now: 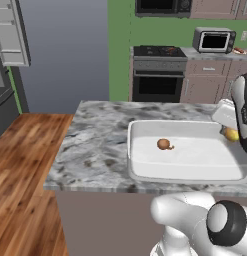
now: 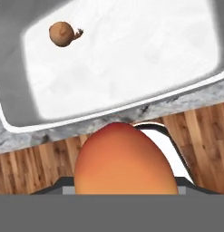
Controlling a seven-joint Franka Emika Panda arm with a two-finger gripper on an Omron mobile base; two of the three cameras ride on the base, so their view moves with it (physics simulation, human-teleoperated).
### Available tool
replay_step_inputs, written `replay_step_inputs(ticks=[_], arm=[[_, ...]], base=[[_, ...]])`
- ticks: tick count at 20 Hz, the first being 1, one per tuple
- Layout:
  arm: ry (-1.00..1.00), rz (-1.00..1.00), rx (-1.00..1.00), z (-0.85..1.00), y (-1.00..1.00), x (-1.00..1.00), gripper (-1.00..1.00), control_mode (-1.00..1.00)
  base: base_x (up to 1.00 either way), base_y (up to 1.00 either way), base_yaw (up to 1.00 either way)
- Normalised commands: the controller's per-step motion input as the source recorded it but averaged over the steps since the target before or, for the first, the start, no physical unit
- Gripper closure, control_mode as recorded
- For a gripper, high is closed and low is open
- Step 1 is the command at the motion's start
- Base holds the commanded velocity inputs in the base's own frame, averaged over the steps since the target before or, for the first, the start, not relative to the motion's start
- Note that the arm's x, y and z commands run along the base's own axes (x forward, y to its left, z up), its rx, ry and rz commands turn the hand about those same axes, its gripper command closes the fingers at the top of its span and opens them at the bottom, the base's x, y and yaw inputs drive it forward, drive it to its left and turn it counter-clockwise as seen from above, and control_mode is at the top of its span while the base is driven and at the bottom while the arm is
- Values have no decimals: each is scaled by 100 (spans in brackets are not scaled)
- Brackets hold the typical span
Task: Place the cold items (mango and onion) from the fridge in one tupperware on the dining counter. Place the warm items (hot dog and kebab skewer) in the stove area in another tupperware.
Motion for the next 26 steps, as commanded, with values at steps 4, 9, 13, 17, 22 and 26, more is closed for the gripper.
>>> replay_step_inputs(ticks=[4,9,13,17,22,26], arm=[[0,4,0,-79,-24,99,100,-100],[12,6,0,-47,-14,97,100,-100],[1,5,0,-65,-15,79,100,-100],[0,6,0,-84,-14,57,100,-100],[0,6,0,-89,-12,57,100,-100],[0,6,0,-78,-14,63,100,-100]], base=[[0,0,0],[0,0,0],[0,0,0],[0,0,0],[0,0,0],[0,0,0]])
